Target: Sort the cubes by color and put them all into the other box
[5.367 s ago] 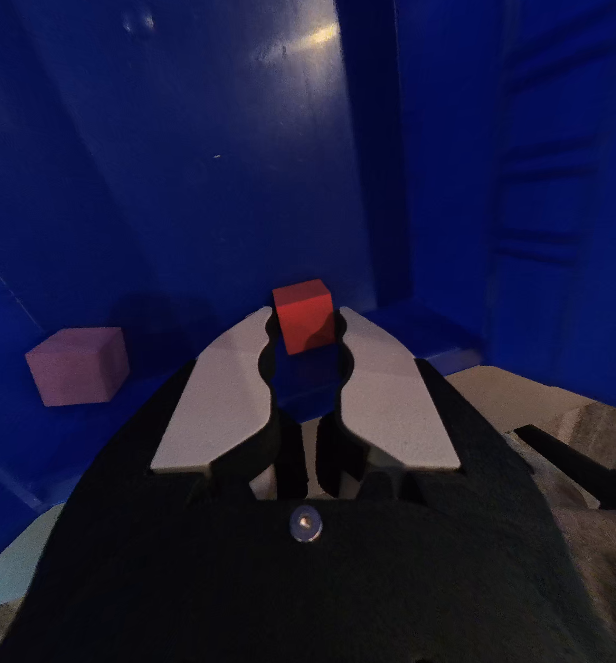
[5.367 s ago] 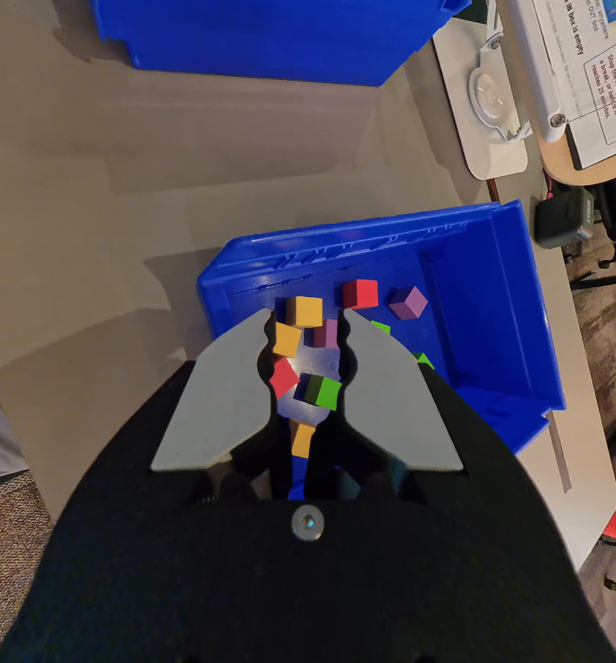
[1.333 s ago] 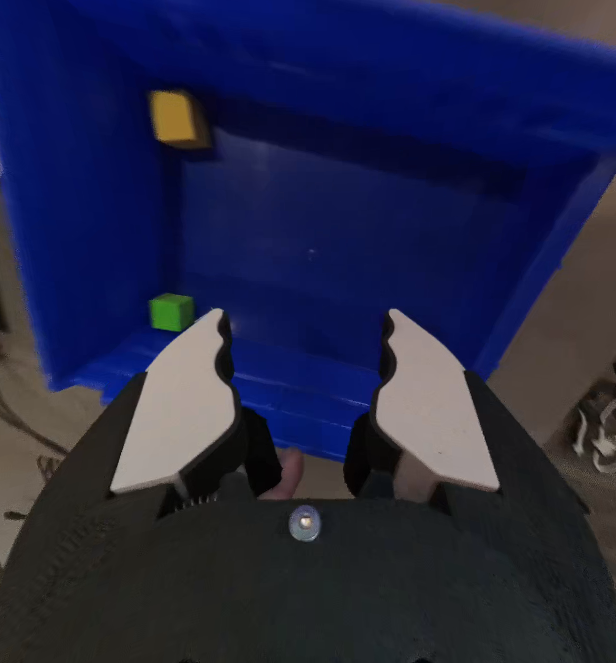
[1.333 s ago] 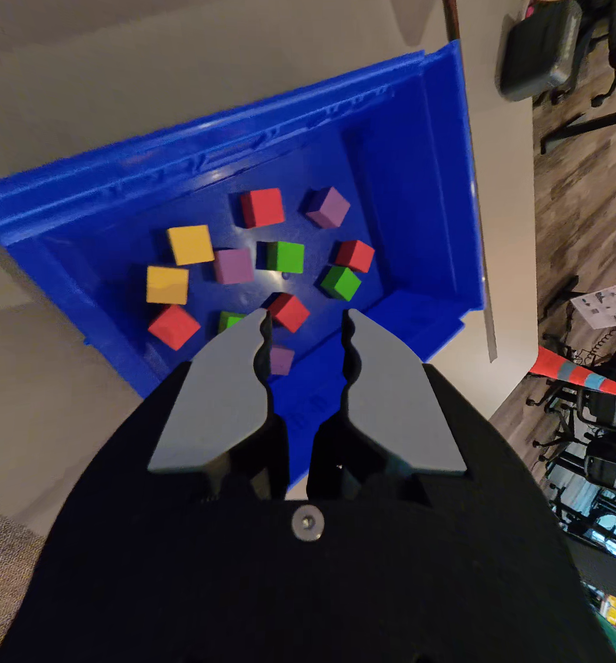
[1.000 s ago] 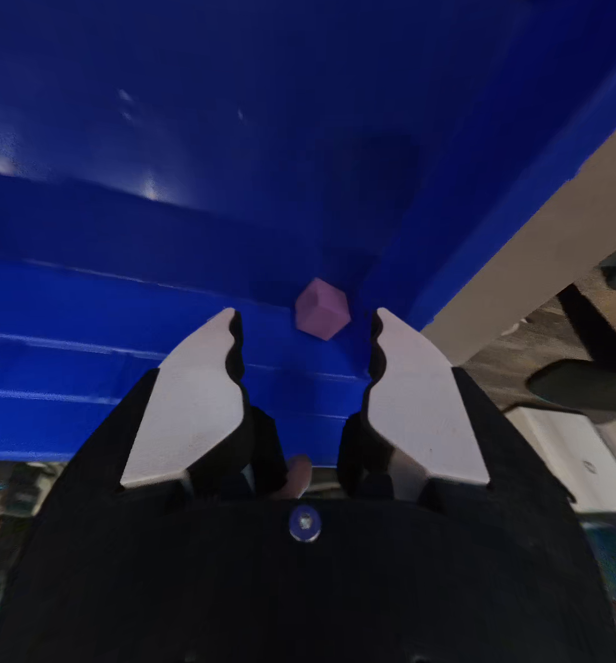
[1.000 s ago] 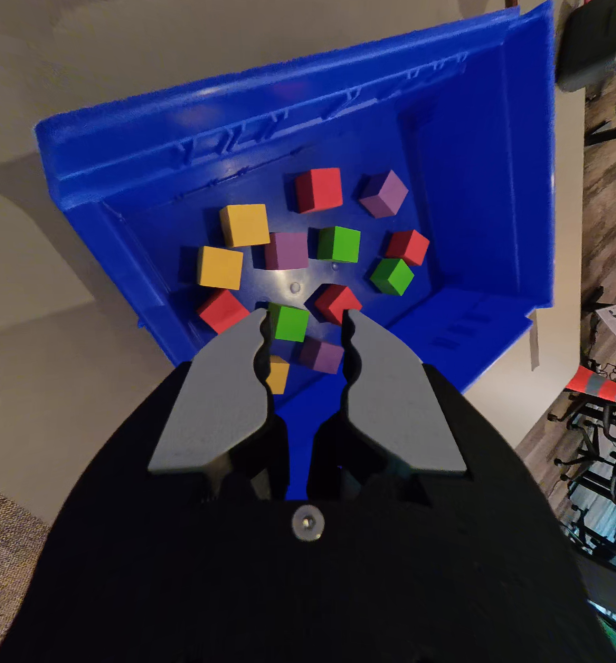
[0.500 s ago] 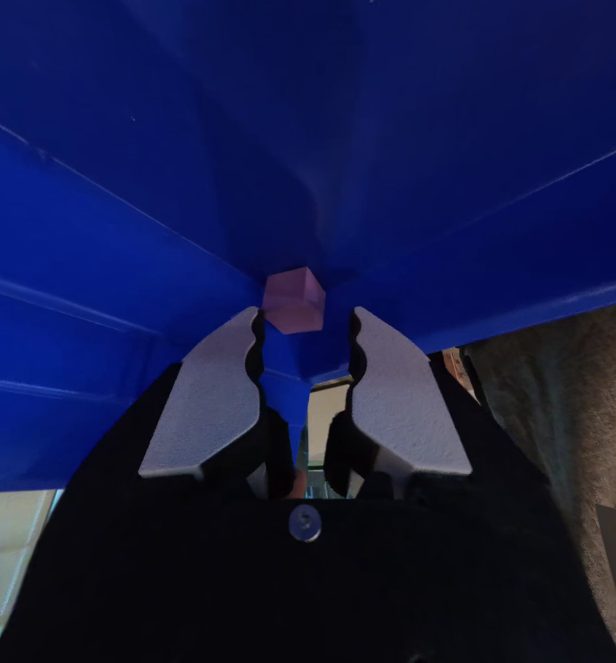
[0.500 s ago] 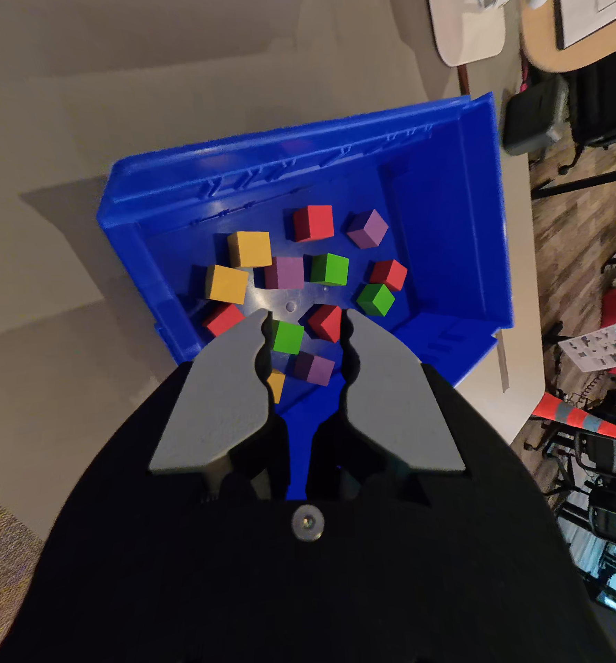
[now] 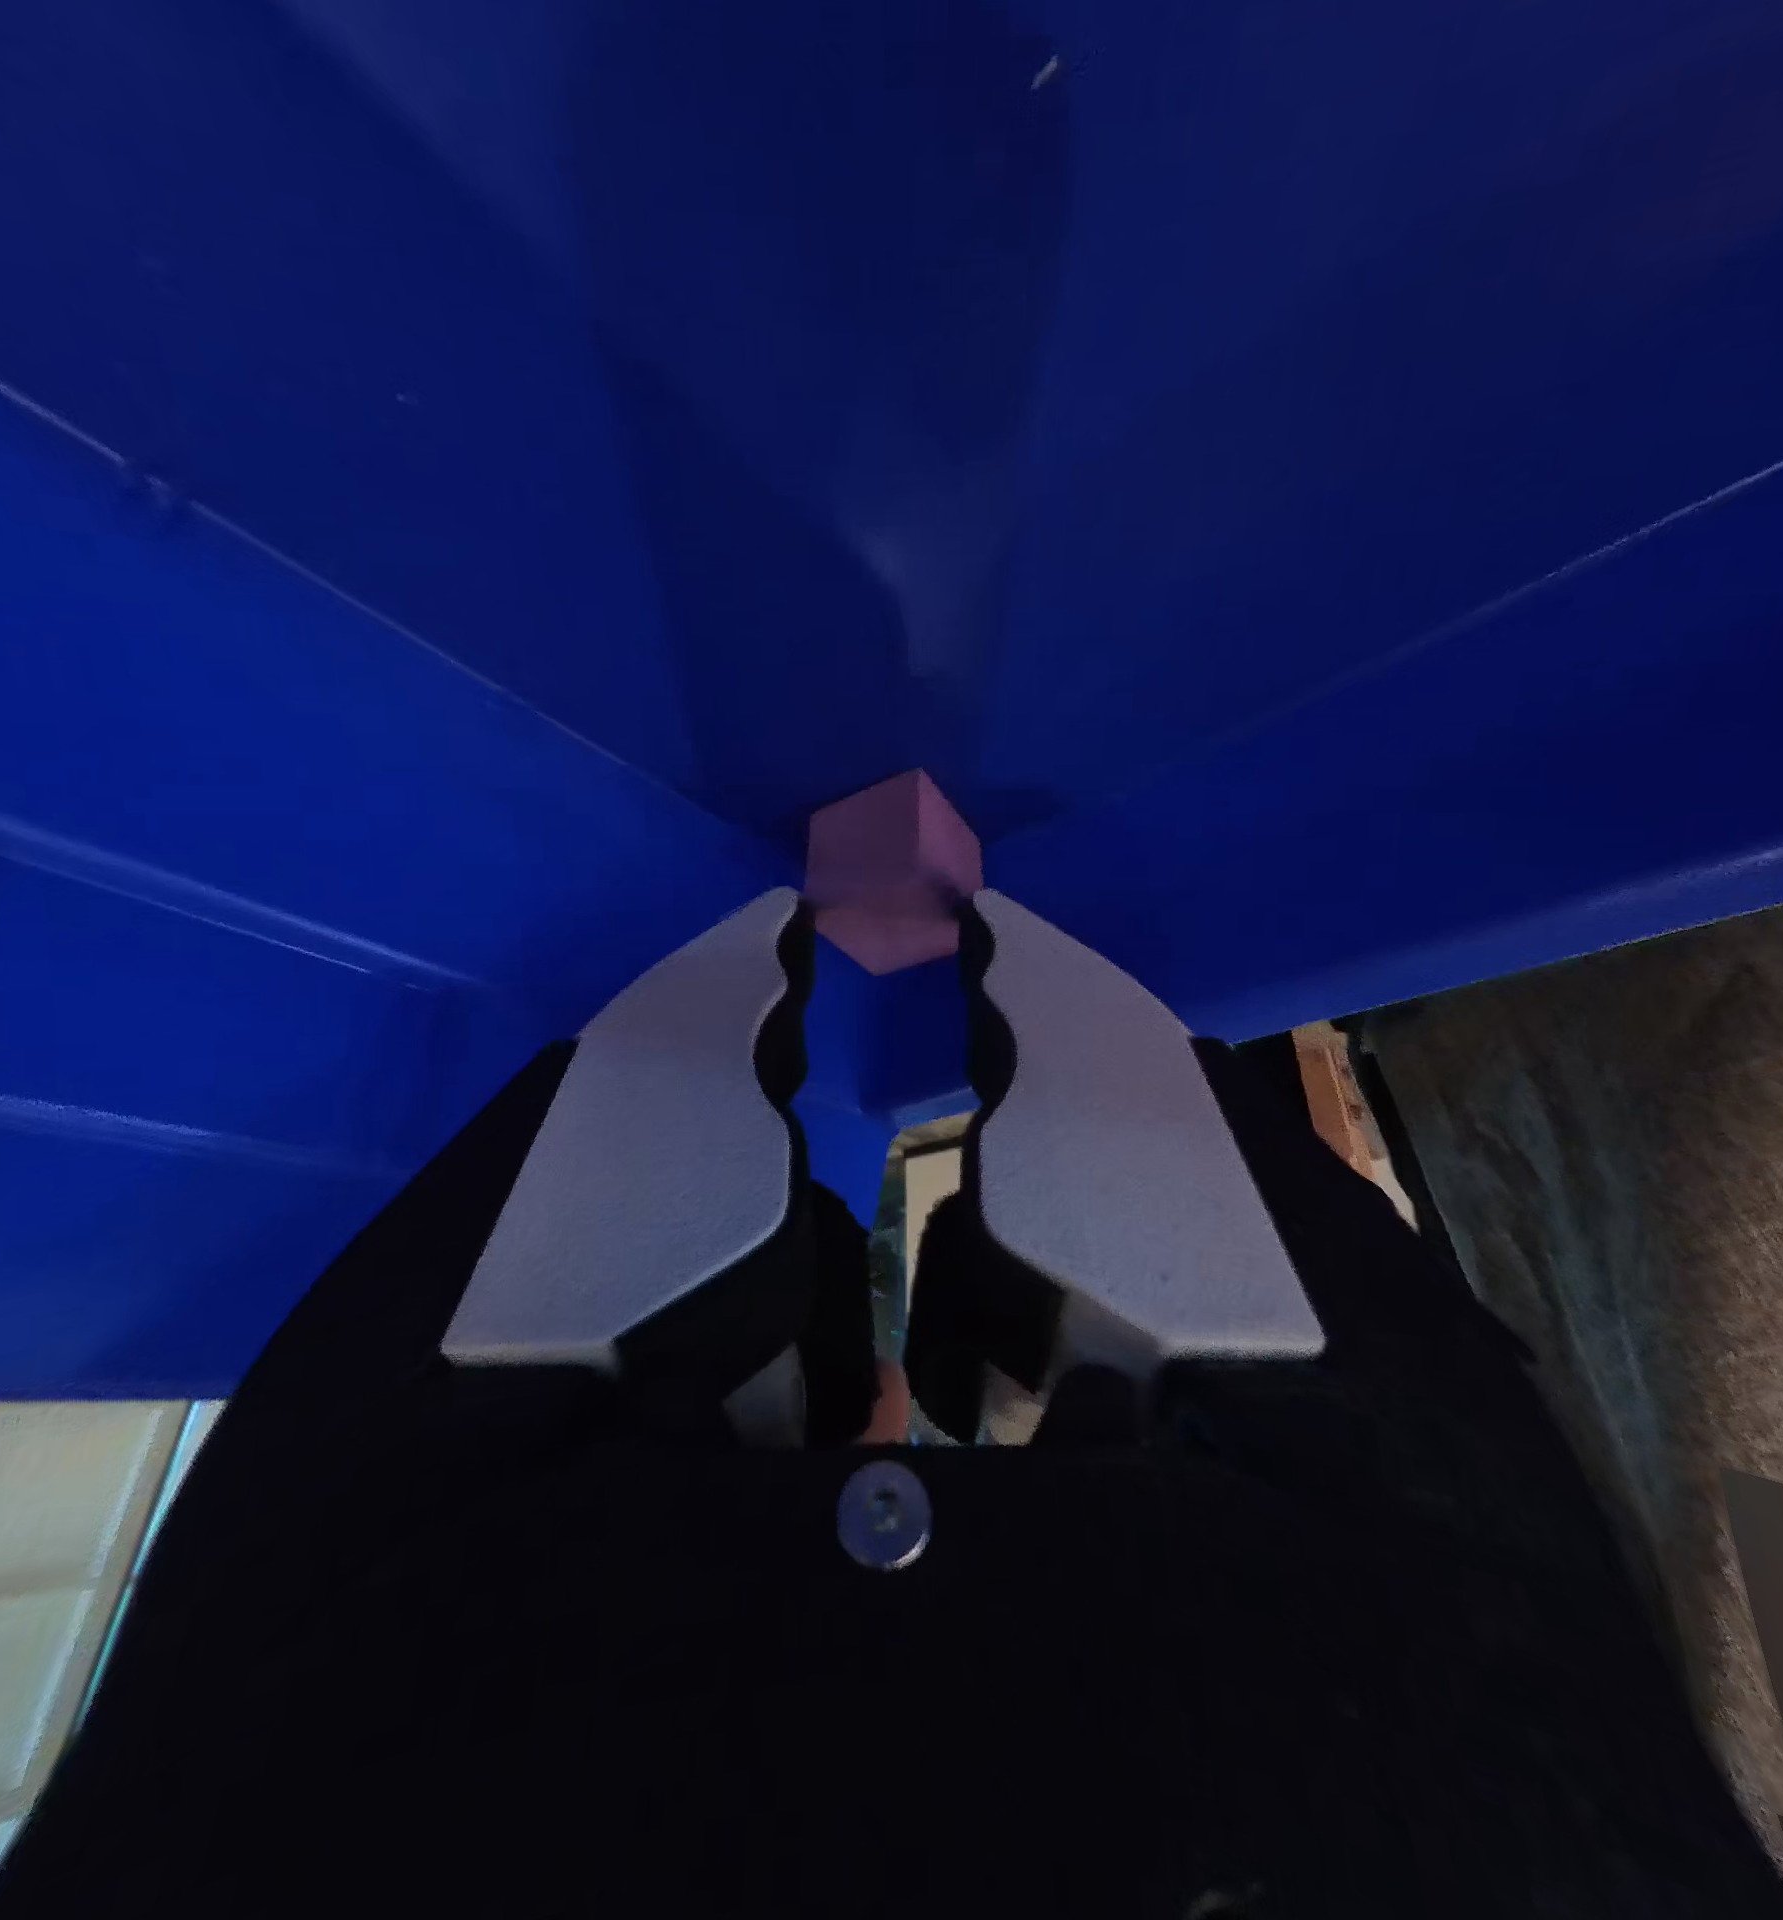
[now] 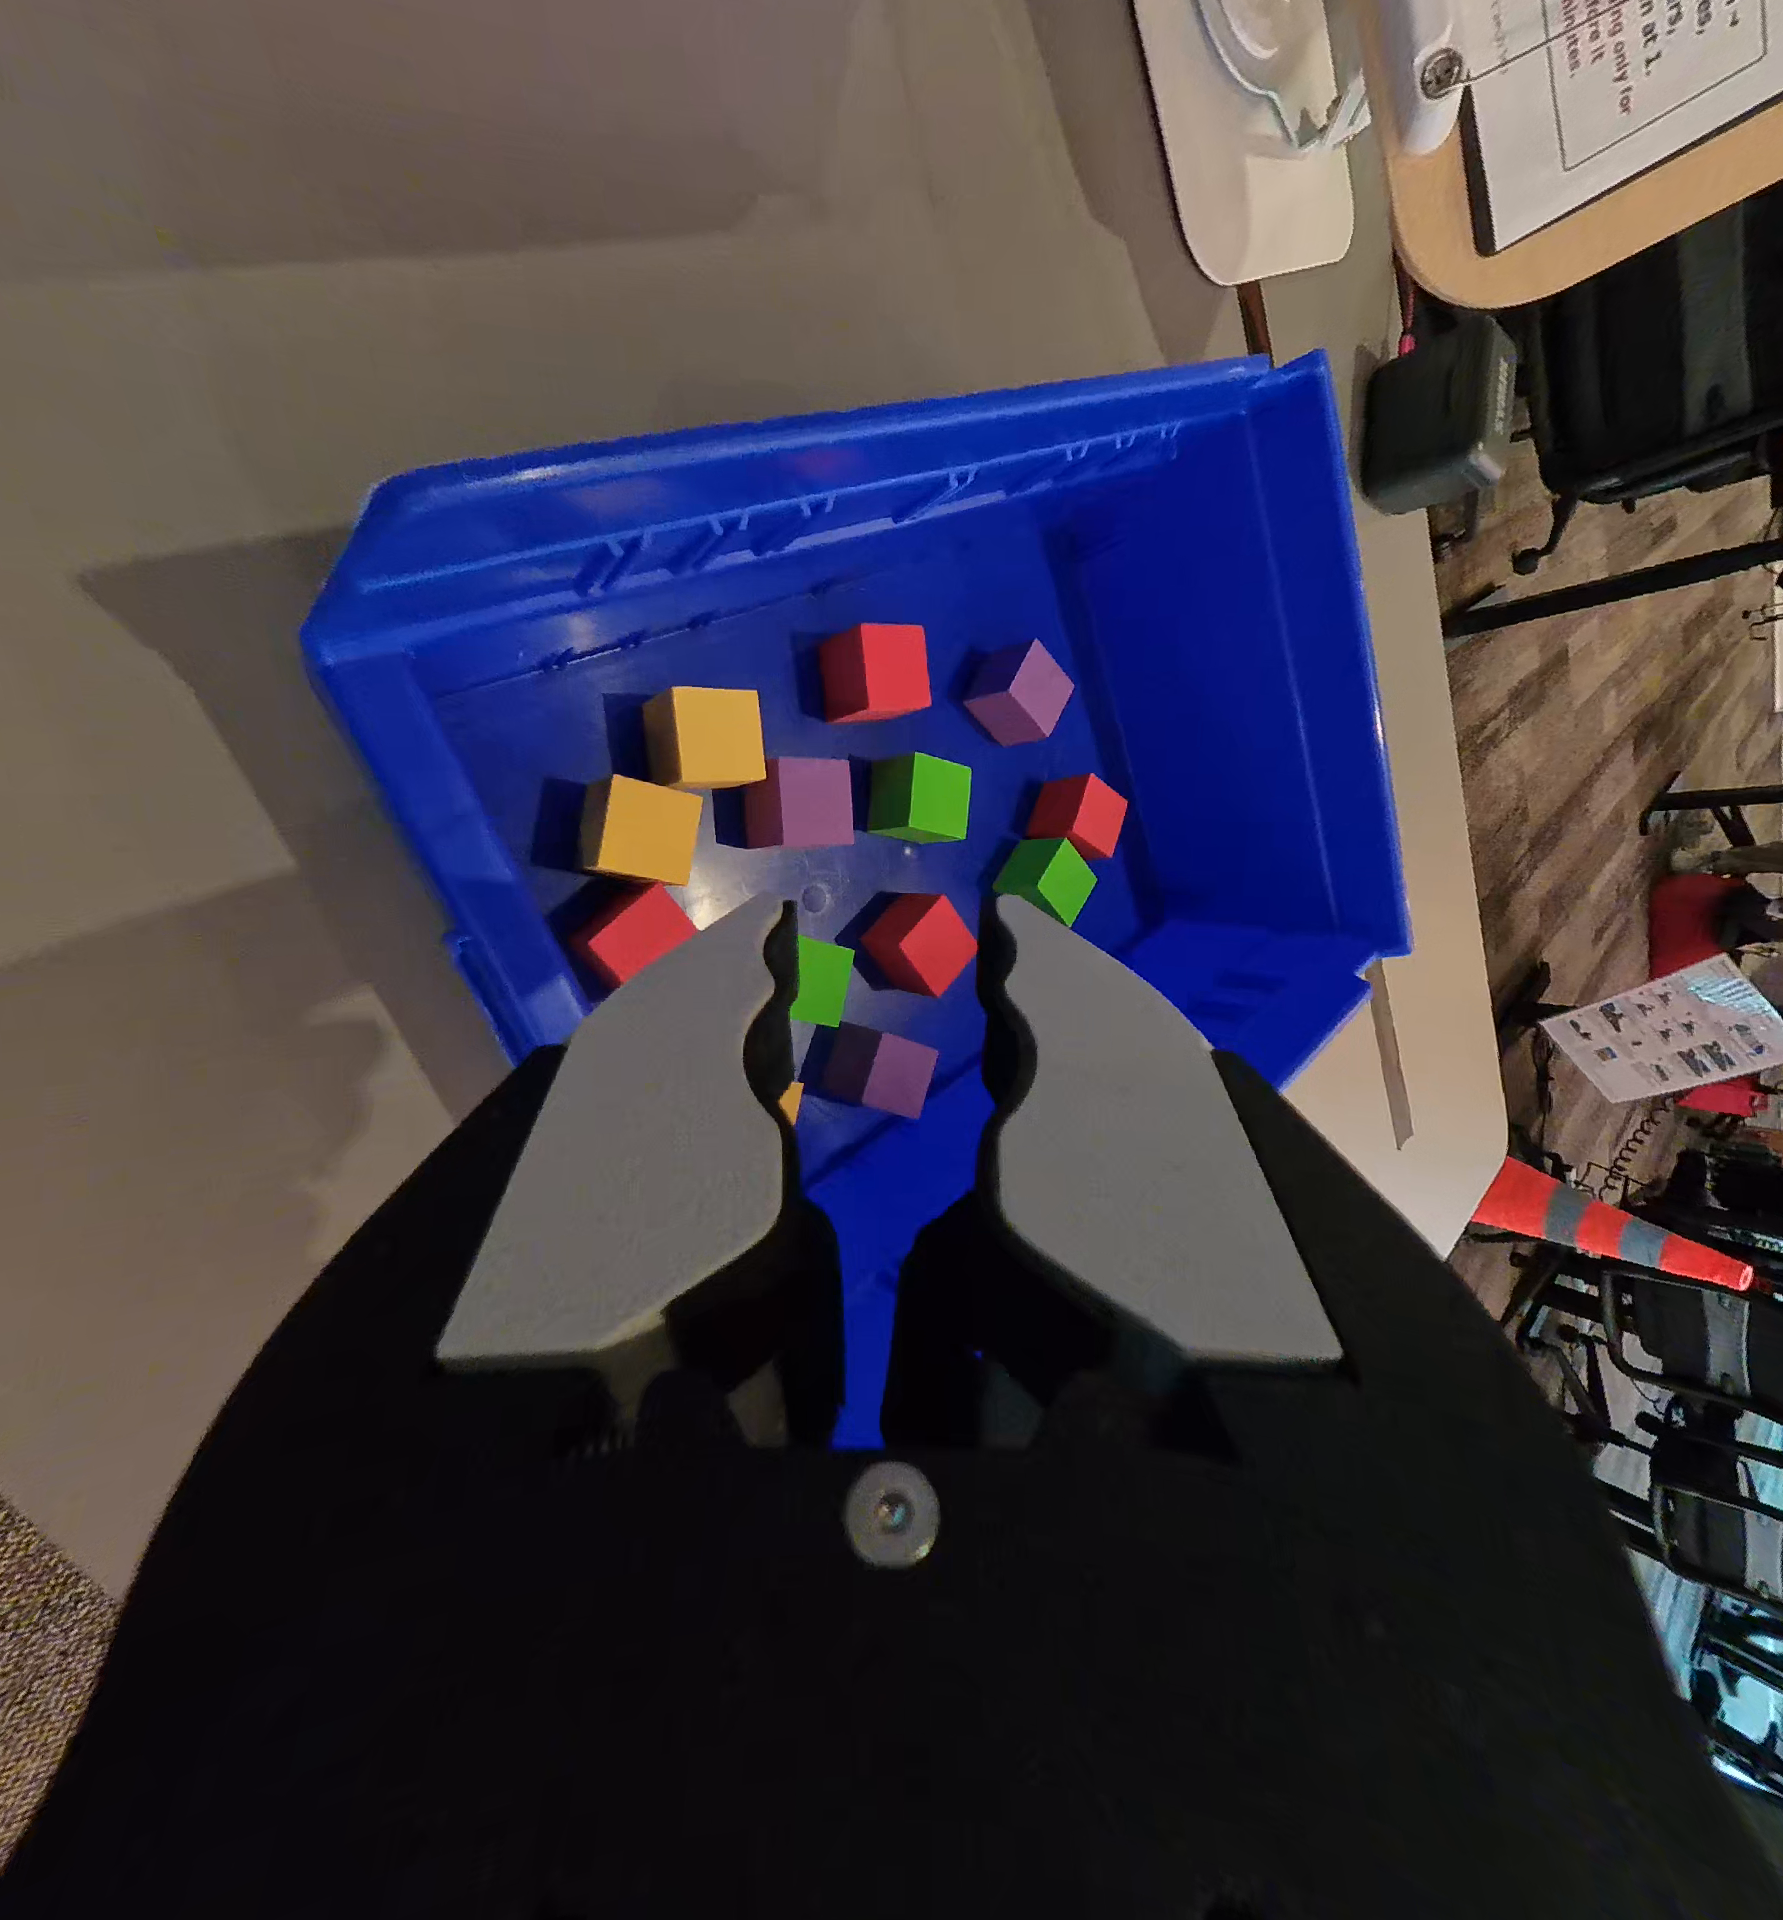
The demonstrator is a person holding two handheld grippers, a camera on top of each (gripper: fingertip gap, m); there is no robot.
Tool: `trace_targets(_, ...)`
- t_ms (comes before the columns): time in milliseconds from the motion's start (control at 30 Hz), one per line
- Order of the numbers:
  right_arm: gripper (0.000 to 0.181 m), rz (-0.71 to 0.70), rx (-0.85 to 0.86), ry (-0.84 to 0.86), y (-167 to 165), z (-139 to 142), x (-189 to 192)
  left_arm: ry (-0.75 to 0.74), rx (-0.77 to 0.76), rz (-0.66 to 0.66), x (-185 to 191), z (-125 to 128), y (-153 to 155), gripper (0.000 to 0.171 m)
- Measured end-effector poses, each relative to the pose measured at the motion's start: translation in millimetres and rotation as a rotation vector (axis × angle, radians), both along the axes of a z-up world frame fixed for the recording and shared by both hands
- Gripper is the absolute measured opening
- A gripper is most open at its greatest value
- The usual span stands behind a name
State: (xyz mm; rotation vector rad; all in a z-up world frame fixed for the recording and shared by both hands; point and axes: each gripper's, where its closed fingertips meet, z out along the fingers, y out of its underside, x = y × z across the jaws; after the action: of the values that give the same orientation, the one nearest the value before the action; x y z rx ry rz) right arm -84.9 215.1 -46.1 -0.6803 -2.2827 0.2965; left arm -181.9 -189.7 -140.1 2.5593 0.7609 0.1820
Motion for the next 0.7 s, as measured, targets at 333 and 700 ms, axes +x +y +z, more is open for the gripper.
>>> trace_targets(333,0.033,0.000,0.016,0.003,-3,5,4,0.042,0.138,-0.025,-6,5,29,0.019)
trace_targets(700,0.032,0.017,0.023,0.000,-11,5,8,0.078,0.110,-0.012,-13,-1,14,0.055)
